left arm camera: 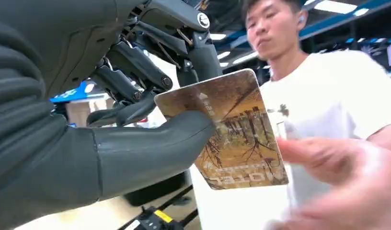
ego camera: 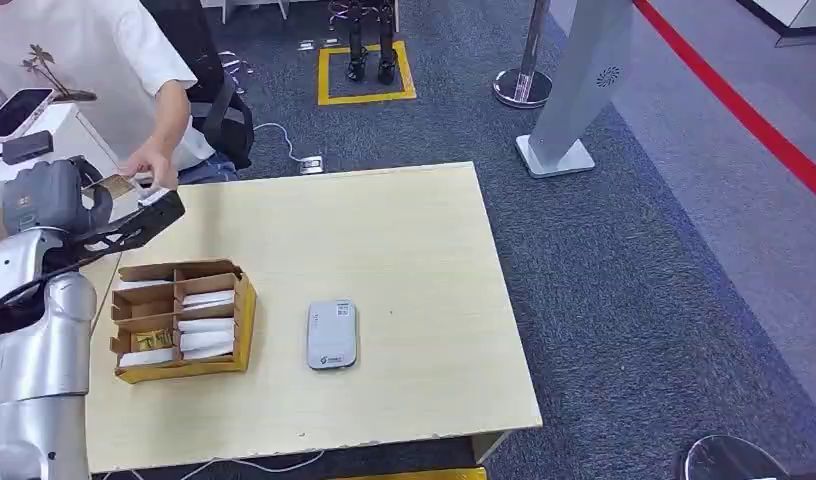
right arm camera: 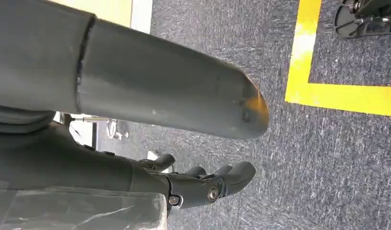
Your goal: Pass the card to the sensor for recognition and then transmit it.
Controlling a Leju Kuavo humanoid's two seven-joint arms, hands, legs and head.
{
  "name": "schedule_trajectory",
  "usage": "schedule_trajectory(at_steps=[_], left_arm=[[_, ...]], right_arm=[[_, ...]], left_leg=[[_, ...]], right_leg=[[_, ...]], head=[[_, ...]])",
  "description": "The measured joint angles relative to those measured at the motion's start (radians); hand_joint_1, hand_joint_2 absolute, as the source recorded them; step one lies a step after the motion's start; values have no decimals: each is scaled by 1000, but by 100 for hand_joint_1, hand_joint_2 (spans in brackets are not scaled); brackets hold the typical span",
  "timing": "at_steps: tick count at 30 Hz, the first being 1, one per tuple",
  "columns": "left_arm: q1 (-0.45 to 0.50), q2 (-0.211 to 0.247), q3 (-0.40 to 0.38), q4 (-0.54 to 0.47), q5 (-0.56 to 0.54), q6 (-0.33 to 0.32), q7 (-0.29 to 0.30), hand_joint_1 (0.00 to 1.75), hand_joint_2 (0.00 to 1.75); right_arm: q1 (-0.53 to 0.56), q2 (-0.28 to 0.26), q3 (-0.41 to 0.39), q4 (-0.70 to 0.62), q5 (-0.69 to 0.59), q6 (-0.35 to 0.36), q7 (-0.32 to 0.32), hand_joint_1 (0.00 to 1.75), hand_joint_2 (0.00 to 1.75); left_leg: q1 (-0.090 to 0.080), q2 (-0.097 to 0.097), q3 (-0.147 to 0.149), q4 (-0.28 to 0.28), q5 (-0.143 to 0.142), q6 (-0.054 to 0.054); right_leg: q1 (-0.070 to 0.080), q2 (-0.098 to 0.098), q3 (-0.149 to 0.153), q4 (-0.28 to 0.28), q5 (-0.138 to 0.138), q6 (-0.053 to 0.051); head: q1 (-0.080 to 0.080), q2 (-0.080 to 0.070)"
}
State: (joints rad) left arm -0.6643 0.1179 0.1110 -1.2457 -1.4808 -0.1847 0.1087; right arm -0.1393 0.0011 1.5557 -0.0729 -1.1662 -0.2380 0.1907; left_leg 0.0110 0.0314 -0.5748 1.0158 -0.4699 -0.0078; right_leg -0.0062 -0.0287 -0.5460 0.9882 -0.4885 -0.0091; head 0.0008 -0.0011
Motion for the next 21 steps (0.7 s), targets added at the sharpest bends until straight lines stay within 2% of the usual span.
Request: schedule_trajectory(at_steps=[6, 12, 13, 17, 18, 20, 21], left_arm=[[-77, -5, 18, 129, -37, 10, 1, 175, 175], [-97, -16, 21, 175, -46, 20, -3, 175, 175], [-99, -16, 22, 179, -46, 21, -3, 89, 175], [-107, -25, 36, 195, -43, 29, -16, 89, 175], [-109, -27, 42, 199, -43, 31, -19, 0, 175], [-113, -32, 49, 205, -43, 32, -20, 0, 175], [-114, -34, 50, 207, -43, 33, -21, 0, 0]], right_arm=[[-2, -2, 0, 0, -4, 0, 0, 0, 0], [-1, -2, 0, 0, -10, 0, -2, 0, 0], [-1, -2, 0, 0, -11, 0, -2, 0, 0], [-2, -2, 0, 0, -17, 0, -3, 0, 0], [-2, -2, 0, 0, -18, 0, -3, 0, 0], [-2, -2, 0, 0, -18, 0, -3, 0, 0], [-2, -2, 0, 0, -18, 0, -3, 0, 0]], left_leg=[[0, 0, 0, 0, 0, 0], [0, 0, 0, 0, 0, 0], [0, 0, 0, 0, 0, 0], [0, 0, 0, 0, 0, 0], [0, 0, 0, 0, 0, 0], [0, 0, 0, 0, 0, 0], [0, 0, 0, 0, 0, 0]], right_leg=[[0, 0, 0, 0, 0, 0], [0, 0, 0, 0, 0, 0], [0, 0, 0, 0, 0, 0], [0, 0, 0, 0, 0, 0], [0, 0, 0, 0, 0, 0], [0, 0, 0, 0, 0, 0], [0, 0, 0, 0, 0, 0]], head=[[0, 0], [0, 0], [0, 0], [0, 0], [0, 0], [0, 0], [0, 0]])
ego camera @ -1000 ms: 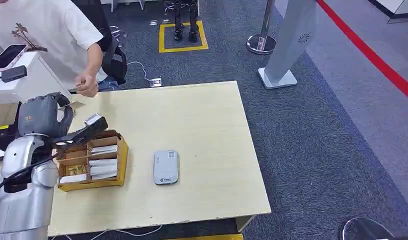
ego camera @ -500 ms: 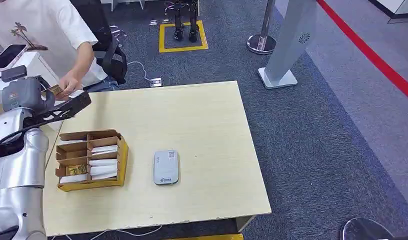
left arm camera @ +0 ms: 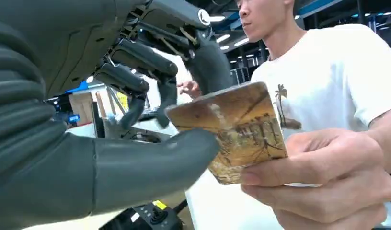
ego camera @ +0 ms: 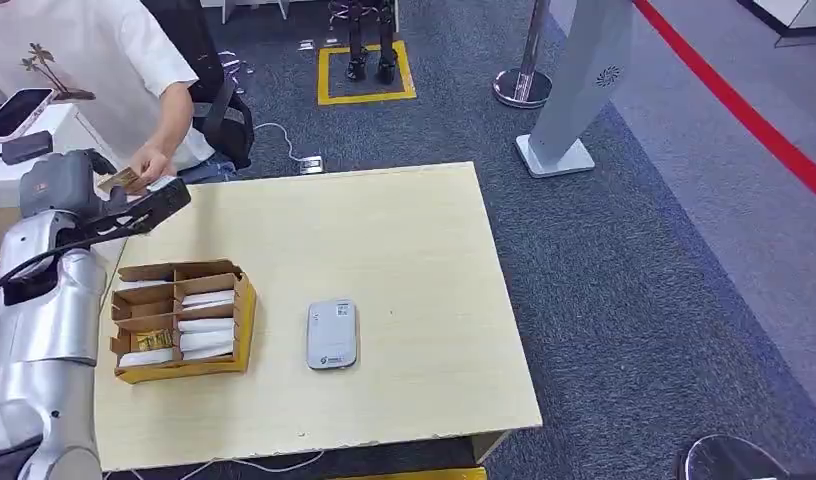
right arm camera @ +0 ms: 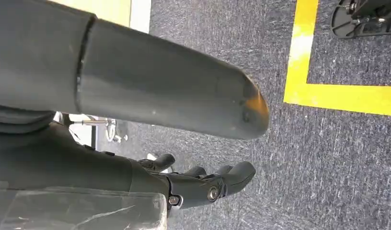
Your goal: Pass the card to the sensor for recognition and then transmit it.
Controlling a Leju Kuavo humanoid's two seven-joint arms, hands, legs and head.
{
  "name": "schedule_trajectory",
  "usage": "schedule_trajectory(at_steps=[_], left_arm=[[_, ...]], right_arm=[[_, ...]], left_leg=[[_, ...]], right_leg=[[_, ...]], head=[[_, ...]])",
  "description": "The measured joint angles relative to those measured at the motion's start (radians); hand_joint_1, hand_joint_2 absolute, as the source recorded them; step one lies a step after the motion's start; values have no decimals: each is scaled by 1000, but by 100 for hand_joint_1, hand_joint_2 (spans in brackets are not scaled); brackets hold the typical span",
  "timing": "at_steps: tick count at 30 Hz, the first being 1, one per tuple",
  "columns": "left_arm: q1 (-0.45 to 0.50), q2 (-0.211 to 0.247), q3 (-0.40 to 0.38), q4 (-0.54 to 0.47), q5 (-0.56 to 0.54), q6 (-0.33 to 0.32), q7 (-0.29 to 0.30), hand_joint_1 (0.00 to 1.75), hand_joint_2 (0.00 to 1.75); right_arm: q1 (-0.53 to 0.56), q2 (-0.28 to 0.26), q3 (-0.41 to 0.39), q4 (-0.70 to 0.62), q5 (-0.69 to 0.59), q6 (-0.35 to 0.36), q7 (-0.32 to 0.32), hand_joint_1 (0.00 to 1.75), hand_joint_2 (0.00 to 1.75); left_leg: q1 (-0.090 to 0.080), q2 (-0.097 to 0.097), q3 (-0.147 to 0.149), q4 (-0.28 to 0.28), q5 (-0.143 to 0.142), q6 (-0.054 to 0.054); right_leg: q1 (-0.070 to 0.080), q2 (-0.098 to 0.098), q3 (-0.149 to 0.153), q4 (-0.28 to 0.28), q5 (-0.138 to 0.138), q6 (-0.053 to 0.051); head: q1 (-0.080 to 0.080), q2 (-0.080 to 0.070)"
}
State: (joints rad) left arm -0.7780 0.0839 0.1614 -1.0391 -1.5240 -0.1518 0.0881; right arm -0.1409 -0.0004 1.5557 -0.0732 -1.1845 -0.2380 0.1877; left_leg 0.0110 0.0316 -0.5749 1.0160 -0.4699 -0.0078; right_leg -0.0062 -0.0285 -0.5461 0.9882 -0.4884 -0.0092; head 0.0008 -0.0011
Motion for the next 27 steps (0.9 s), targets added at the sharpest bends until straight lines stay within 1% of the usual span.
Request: schedule_trajectory(at_steps=[4, 8, 11, 13, 17, 19, 20, 22, 25, 27], left_arm=[[0, -12, 14, 1, 2, 14, -3, 0, 0], [3, -30, 33, -7, 16, 27, -21, 0, 0], [20, -50, 48, -44, 32, 34, -41, 0, 0], [48, -66, 54, -90, 53, 38, -58, 0, 0], [126, -110, 64, -195, 152, 42, -110, 0, 0], [184, -141, 64, -271, 259, 52, -158, 0, 0], [220, -163, 64, -316, 322, 65, -187, 0, 175], [311, -218, 64, -442, 470, 96, -252, 0, 175], [426, -288, 64, -586, 671, 86, -310, 0, 175], [520, -336, 62, -683, 855, 68, -353, 0, 175]], right_arm=[[0, 0, 0, 0, -3, 0, 0, 0, 0], [0, 0, 0, 0, -12, 0, 0, 0, 0], [0, 0, 0, 0, -21, 0, 2, 0, 0], [0, 0, 0, 0, -30, -2, 2, 0, 0], [1, 0, 0, 0, -49, -3, 0, 0, 0], [1, 0, 0, 0, -60, -6, 0, 0, 0], [1, 0, 0, 0, -63, -8, 0, 0, 0], [2, 0, 0, 0, -66, -9, 2, 0, 0], [2, 1, 0, 0, -73, -15, 5, 0, 0], [5, 3, 0, 0, -86, -24, 1, 0, 0]], left_leg=[[0, 0, 0, 0, 0, 0], [0, 0, 0, 0, 0, 0], [0, 0, 0, 0, 0, 0], [0, 0, 0, 0, 0, 0], [0, 0, 0, 0, 0, 0], [0, 0, 0, 0, 0, 0], [0, 0, 0, 0, -1, 0], [0, 0, 0, 0, -1, 1], [-1, 1, 0, 0, -3, 2], [-1, 3, 0, 0, -3, 3]], right_leg=[[0, 0, 0, 0, 0, 0], [0, 0, 0, 0, 0, 0], [0, 0, 0, 0, 0, 0], [0, 0, 0, 0, 0, 0], [0, 0, 0, 0, 0, 0], [0, 0, 0, 0, 0, 0], [0, 0, 0, 0, 0, 0], [0, 0, 0, -1, -1, 1], [-1, 1, 0, -1, -1, 1], [-1, 2, 0, -2, -1, 1]], head=[[0, 0], [0, 0], [0, 0], [0, 0], [0, 0], [1, 0], [0, 0], [0, 0], [2, 0], [-1, 0]])
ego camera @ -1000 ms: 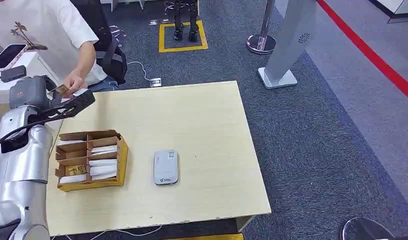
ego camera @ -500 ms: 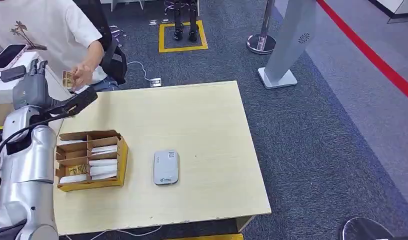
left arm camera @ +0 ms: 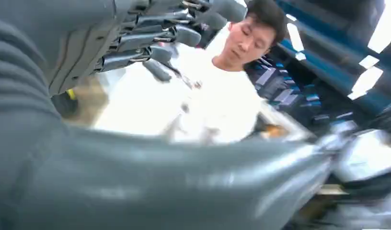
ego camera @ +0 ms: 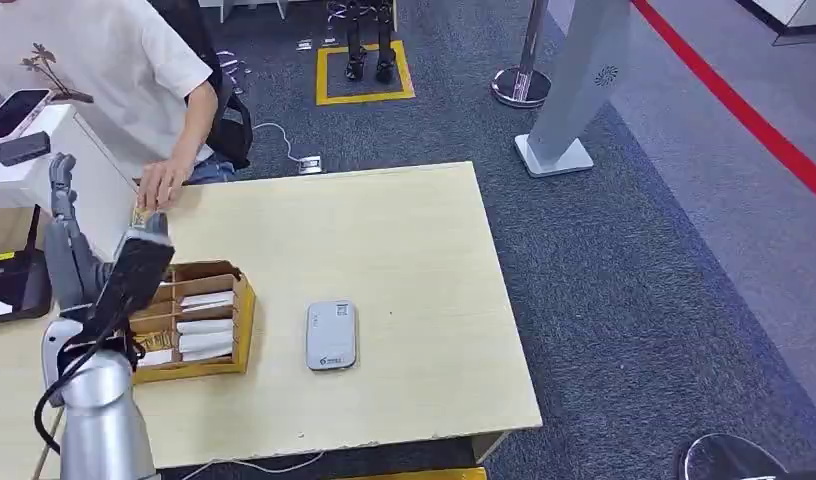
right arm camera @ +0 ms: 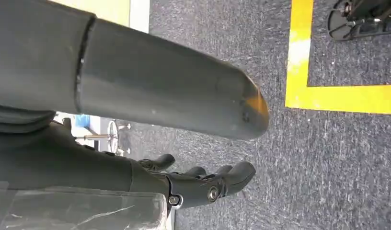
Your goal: Pass the card to the sensor for recognition and then transmit it.
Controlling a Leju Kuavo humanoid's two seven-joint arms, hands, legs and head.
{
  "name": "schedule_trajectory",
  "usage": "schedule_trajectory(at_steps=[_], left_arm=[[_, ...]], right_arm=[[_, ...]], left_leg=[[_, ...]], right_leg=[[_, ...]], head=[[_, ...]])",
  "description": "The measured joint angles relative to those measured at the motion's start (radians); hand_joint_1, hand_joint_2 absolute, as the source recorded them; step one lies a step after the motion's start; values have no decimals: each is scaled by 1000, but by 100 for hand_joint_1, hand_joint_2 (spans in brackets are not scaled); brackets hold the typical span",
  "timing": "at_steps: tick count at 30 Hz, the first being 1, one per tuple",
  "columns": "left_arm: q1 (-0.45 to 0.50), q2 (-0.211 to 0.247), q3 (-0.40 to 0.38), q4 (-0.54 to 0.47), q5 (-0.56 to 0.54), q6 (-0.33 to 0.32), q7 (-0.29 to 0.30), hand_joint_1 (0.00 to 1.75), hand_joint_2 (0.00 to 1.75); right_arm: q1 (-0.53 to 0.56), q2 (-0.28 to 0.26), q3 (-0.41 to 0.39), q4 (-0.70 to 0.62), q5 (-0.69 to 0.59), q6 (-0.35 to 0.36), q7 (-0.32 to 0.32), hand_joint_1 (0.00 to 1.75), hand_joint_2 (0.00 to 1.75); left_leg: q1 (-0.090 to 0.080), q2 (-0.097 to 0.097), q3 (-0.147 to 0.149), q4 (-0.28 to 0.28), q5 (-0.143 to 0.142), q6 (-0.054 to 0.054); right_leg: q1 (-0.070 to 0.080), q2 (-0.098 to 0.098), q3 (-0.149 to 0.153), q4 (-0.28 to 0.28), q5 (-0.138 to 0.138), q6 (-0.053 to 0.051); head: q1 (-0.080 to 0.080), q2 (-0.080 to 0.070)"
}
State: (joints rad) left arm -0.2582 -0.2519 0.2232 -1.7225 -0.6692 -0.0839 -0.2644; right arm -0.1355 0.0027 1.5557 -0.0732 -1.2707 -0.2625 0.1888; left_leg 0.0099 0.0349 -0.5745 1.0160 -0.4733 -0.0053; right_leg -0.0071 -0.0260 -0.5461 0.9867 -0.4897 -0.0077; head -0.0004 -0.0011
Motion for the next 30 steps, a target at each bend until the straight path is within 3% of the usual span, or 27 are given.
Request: schedule_trajectory(at_steps=[1, 4, 10, 22, 30], left_arm=[[41, -24, -4, -37, 75, -1, -15, 0, 175], [104, -31, -19, -112, 199, 19, -48, 0, 175], [183, -27, -67, -170, 264, 47, -96, 0, 175], [297, -25, -132, -165, 158, 10, -69, 0, 175], [297, -25, -156, -146, 76, 11, -61, 0, 175]], right_arm=[[1, 0, 0, 0, -6, 0, -1, 0, 0], [0, 3, 0, 0, -18, -6, -1, 0, 0], [0, 12, 0, 0, -35, -18, -1, 0, 0], [-1, 13, 0, 1, -68, -34, -29, 0, 0], [-2, 10, 0, 2, -69, -35, -35, 0, 0]], left_leg=[[0, 0, 0, 0, 0, 0], [1, -1, -1, 0, 0, 0], [1, -1, -1, 0, 1, 0], [1, -2, -1, 0, 1, 0], [1, -1, 0, 0, 1, 0]], right_leg=[[0, -1, 0, 0, 0, 0], [1, -1, 0, 0, 0, 0], [1, -2, 0, 1, 0, 0], [0, -2, 0, 0, 0, 0], [1, -2, 0, 0, 0, 0]], head=[[1, 0], [2, 0], [2, 0], [2, 0], [1, 0]])
